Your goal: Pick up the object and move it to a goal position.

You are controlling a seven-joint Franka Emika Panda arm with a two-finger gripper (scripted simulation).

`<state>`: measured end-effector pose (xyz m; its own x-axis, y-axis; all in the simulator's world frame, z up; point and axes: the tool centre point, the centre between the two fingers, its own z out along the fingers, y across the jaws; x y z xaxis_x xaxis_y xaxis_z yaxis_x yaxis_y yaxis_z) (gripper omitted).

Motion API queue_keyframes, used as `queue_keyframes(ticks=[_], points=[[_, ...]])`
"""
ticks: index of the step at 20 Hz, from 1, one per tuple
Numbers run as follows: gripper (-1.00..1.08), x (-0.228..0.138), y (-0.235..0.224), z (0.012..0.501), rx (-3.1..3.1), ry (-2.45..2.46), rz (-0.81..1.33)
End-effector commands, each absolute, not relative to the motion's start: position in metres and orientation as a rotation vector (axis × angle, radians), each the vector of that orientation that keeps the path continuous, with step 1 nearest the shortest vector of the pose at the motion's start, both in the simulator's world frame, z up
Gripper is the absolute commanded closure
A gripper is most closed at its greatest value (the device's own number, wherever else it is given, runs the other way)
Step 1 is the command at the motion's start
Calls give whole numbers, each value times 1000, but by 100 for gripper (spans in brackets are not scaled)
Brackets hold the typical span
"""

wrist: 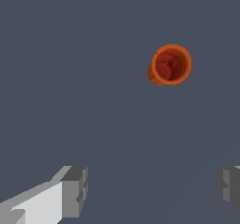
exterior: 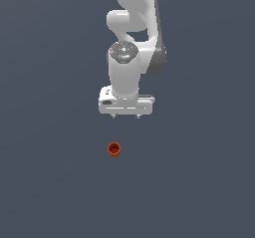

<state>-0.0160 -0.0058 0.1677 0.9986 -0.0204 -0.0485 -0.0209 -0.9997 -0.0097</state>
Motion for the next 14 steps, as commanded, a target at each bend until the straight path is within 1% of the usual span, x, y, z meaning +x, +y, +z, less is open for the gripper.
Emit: queue_keyframes(ticks=[1,4,9,14], points=[[-92,-16,-6,168,-3130,32,76],[-92,-18,0,168,-3127,22,83],[-92,-25,22,171,-3114,-14,112],[-92,-24,21,170,-3115,-19,111]])
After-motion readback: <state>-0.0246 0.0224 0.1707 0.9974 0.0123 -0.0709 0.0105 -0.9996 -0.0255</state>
